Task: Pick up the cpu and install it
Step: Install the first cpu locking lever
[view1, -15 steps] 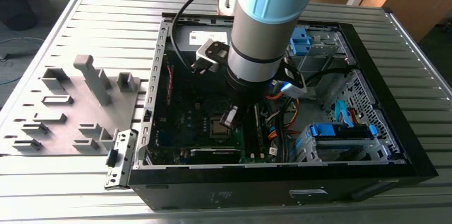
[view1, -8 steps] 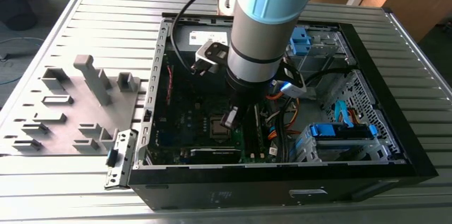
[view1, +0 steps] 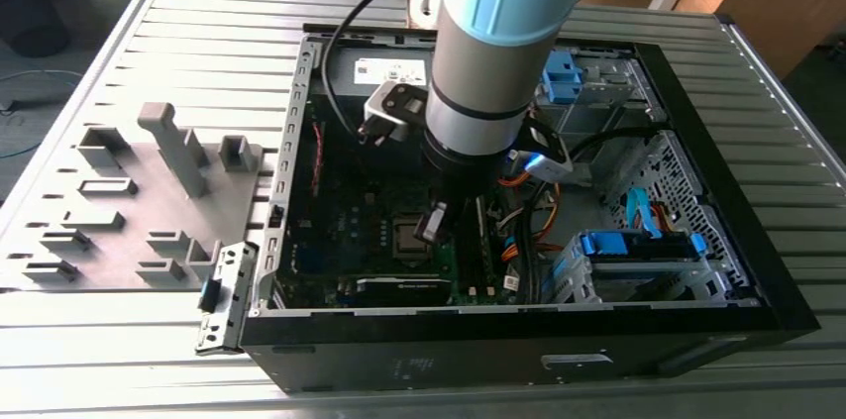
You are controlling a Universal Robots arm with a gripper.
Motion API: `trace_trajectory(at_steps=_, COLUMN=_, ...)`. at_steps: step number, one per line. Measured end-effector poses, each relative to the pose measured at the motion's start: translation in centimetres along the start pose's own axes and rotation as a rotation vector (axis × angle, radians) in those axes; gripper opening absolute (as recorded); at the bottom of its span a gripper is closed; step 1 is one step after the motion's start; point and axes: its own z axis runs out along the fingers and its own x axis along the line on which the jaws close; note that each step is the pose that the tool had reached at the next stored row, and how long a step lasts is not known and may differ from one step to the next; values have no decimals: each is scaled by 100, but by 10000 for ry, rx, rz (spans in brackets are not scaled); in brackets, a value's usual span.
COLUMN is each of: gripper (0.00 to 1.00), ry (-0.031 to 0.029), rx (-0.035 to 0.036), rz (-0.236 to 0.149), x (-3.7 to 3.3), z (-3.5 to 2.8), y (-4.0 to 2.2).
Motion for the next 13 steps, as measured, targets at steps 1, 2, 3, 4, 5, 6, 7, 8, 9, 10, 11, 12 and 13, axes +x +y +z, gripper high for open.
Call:
trace_trajectory(at_steps=1, gripper=11, ry=2, rx=2, rz=-32, x=0, z=4, y=0)
trace_trajectory(at_steps=2, gripper=11, ry=4, rx=4, rz=-63, x=-1, z=9, y=0)
trace_trajectory(at_steps=3, gripper=11, ry=7, rx=5, rz=-91, x=0, z=15, y=0)
trace_trajectory(at_steps=4, gripper=11, ry=8, rx=5, rz=-111, x=0, z=20, y=0)
trace_trajectory(at_steps=5, gripper=11, ry=11, rx=6, rz=-125, x=0, z=22, y=0)
trace_trajectory(at_steps=6, gripper=11, ry=12, rx=7, rz=-138, x=0, z=24, y=0)
trace_trajectory(at_steps=7, gripper=11, ry=12, rx=7, rz=-150, x=-1, z=26, y=0)
trace_trajectory(at_steps=8, gripper=11, ry=13, rx=9, rz=-160, x=-1, z=28, y=0)
trace_trajectory(at_steps=9, gripper=11, ry=19, rx=12, rz=-163, x=-1, z=29, y=1)
trace_trajectory(at_steps=10, gripper=11, ry=33, rx=20, rz=-164, x=0, z=29, y=3)
trace_trajectory(at_steps=11, gripper=11, ry=49, rx=28, rz=-164, x=1, z=30, y=6)
trace_trajectory(at_steps=12, gripper=11, ry=67, rx=37, rz=-166, x=3, z=30, y=8)
trace_trajectory(at_steps=13, gripper=11, ry=85, rx=46, rz=-166, x=5, z=29, y=12)
